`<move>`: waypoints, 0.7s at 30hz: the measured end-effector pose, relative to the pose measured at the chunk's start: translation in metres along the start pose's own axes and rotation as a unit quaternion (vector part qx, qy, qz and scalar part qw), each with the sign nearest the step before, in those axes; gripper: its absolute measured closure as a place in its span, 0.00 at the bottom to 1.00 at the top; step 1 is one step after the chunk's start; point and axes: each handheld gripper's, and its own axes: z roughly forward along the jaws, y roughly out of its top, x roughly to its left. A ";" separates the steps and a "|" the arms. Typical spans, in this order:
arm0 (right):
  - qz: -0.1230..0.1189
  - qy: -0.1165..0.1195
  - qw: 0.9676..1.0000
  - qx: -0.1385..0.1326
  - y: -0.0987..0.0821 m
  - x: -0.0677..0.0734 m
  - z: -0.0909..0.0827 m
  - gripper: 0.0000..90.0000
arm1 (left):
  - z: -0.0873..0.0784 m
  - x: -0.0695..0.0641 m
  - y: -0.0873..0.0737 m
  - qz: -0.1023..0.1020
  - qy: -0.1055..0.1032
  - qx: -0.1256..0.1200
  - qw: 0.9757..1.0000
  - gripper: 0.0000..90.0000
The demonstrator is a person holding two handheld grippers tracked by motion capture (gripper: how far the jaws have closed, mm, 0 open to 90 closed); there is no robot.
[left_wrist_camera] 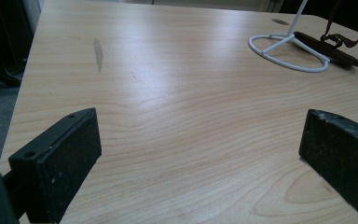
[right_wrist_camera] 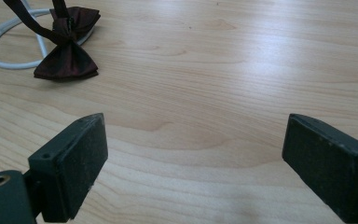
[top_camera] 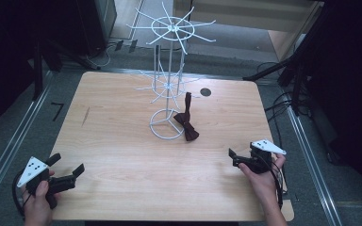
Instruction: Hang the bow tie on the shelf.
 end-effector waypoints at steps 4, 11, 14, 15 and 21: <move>0.001 -0.005 1.000 0.000 -0.004 -0.005 -0.005 0.08 | 0.000 0.000 0.000 0.001 0.000 0.000 1.000 0.00; 0.006 -0.012 1.000 0.004 -0.012 -0.014 -0.015 0.08 | 0.000 0.000 0.000 0.001 0.001 0.001 1.000 0.00; 0.008 -0.017 1.000 0.003 -0.015 -0.019 -0.019 0.08 | 0.000 0.000 0.000 0.001 0.001 0.002 1.000 0.00; 0.011 -0.018 1.000 0.003 -0.017 -0.020 -0.021 0.08 | 0.000 0.000 0.000 0.002 0.001 0.002 1.000 0.00; 0.016 -0.026 1.000 0.005 -0.023 -0.029 -0.028 0.08 | 0.000 0.000 0.000 0.002 0.000 0.002 1.000 0.00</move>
